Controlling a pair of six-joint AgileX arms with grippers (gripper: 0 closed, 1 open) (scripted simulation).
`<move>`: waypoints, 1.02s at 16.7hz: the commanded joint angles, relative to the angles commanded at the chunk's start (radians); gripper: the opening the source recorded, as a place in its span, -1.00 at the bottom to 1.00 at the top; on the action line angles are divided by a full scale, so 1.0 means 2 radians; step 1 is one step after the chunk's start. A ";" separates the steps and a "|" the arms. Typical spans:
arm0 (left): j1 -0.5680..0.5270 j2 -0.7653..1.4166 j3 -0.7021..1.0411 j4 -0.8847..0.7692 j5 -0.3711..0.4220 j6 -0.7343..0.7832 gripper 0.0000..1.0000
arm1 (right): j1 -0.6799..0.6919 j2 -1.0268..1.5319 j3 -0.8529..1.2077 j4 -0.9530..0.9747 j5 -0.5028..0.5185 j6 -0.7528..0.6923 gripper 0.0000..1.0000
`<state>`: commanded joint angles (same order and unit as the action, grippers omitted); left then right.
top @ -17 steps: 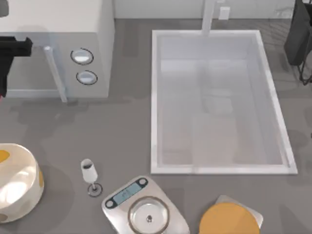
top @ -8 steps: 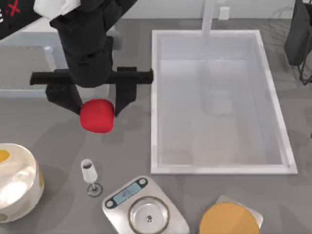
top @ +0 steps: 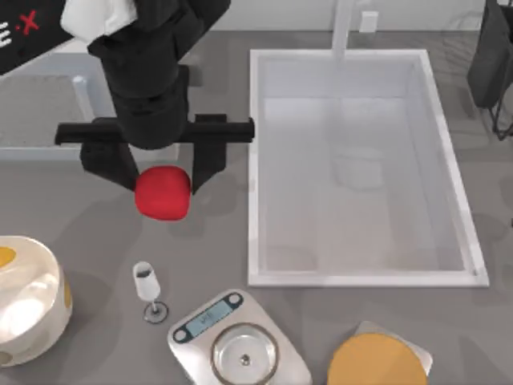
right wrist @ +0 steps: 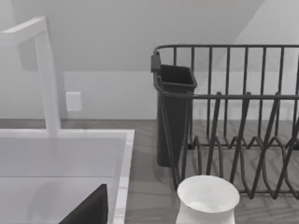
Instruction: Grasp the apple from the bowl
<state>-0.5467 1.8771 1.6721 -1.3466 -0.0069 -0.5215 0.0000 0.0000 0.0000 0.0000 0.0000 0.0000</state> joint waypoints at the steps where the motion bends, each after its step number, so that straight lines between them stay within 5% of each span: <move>1: -0.001 0.001 -0.010 0.015 -0.002 -0.001 -1.00 | 0.000 0.000 0.000 0.000 0.000 0.000 1.00; 10: -0.002 0.033 -0.126 0.167 -0.005 -0.003 -1.00 | 0.000 0.000 0.000 0.000 0.000 0.000 1.00; 17: 0.001 0.032 -0.163 0.186 0.004 0.002 -1.00 | 0.000 0.000 0.000 0.000 0.000 0.000 1.00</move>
<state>-0.5439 1.9420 1.3466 -0.9753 0.0011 -0.5181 0.0000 0.0000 0.0000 0.0000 0.0000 0.0000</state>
